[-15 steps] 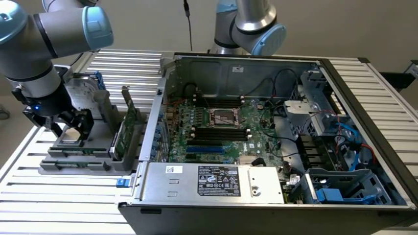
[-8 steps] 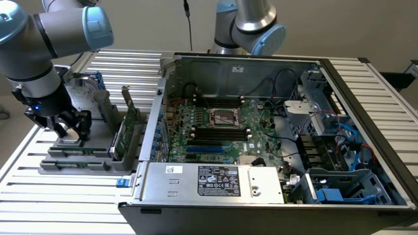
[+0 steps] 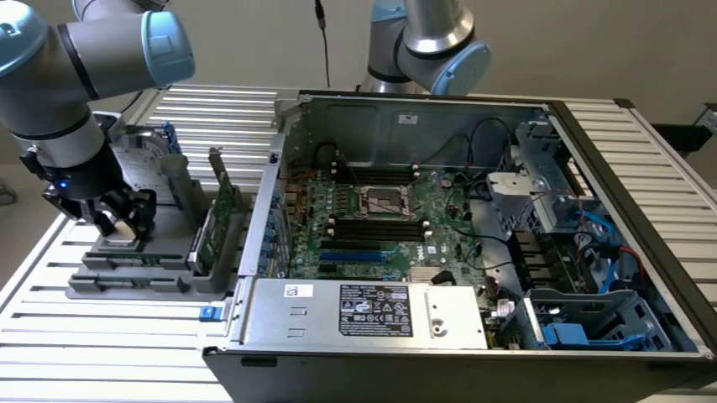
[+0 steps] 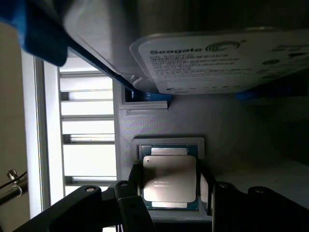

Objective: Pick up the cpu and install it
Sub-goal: 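Pick up the cpu and move it towards the insertion slot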

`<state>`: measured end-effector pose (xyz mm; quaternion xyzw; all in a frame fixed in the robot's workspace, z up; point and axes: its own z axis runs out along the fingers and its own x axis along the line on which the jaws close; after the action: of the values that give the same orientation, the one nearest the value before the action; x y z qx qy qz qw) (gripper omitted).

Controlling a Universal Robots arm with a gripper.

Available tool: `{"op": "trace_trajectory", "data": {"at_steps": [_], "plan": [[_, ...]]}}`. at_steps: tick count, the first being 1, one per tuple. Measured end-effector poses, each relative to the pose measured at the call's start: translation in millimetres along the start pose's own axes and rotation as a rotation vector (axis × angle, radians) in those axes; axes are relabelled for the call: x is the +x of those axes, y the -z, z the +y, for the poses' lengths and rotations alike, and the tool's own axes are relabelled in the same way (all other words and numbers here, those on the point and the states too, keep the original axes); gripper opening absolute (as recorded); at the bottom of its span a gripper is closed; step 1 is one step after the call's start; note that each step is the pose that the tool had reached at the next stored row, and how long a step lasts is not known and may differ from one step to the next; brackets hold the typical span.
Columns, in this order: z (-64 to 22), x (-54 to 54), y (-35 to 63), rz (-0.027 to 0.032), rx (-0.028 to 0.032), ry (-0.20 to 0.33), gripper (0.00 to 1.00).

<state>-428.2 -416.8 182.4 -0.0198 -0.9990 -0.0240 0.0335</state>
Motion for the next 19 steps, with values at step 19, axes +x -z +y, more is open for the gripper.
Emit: {"op": "trace_trajectory", "data": {"at_steps": [19], "plan": [[0.5, 0.7, 9.7, -0.0001, -0.0007, 0.000, 0.55]]}}
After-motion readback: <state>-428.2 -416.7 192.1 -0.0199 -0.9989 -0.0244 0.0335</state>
